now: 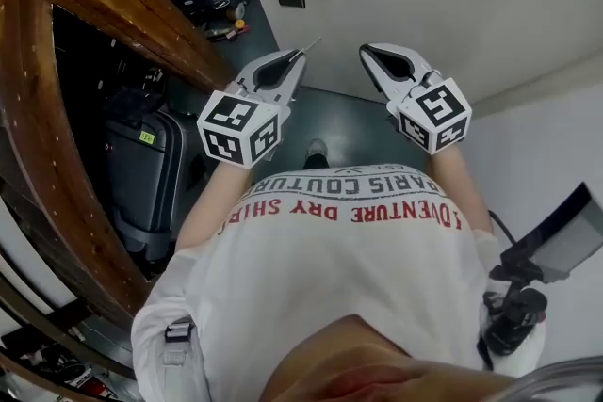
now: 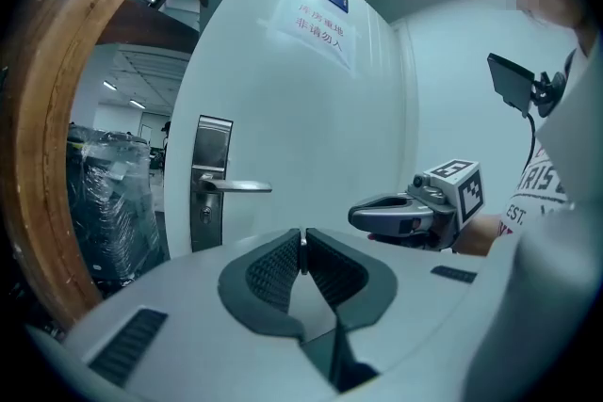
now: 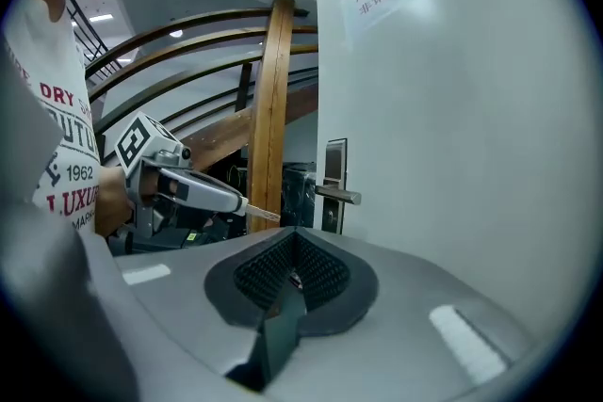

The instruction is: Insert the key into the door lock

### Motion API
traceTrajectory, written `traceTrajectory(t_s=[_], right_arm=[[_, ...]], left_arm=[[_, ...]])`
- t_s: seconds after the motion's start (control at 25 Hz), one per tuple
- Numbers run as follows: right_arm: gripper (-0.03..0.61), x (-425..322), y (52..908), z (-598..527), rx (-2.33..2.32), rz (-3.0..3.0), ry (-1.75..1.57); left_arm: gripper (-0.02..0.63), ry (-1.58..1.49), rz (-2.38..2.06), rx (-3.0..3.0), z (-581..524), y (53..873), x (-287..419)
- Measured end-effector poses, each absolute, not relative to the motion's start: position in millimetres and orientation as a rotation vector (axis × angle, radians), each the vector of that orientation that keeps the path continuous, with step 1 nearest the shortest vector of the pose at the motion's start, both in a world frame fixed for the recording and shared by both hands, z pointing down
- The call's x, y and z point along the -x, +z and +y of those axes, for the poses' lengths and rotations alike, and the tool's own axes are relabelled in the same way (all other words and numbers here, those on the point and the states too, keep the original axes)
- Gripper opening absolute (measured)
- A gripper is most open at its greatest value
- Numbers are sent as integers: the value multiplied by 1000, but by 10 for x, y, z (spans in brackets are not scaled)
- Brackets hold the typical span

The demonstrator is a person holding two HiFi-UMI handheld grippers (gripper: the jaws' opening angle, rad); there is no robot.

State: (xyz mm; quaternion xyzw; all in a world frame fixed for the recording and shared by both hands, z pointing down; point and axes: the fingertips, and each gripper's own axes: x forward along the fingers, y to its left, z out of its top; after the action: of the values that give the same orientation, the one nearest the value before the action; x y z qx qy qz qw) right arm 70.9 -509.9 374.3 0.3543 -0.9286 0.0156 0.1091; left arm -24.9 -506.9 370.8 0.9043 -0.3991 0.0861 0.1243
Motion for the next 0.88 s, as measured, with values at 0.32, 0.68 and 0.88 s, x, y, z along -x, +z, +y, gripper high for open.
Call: traceTrajectory(t_s=[0.32,0.68,0.88], right_arm=[[5,-532,3769,-5622,-1018,-2727,10],[146,-363,3678,-6427,-1067,-2691,-119],[146,-281,3748,-6649,-1064,-2641,-173]], left_arm=[[23,269,-1190,-2572,-5260,3877,527],[23,243,-1203,-2529,-5468,4034,700],[23,198,-1187,-2507,-5553,4068,749]])
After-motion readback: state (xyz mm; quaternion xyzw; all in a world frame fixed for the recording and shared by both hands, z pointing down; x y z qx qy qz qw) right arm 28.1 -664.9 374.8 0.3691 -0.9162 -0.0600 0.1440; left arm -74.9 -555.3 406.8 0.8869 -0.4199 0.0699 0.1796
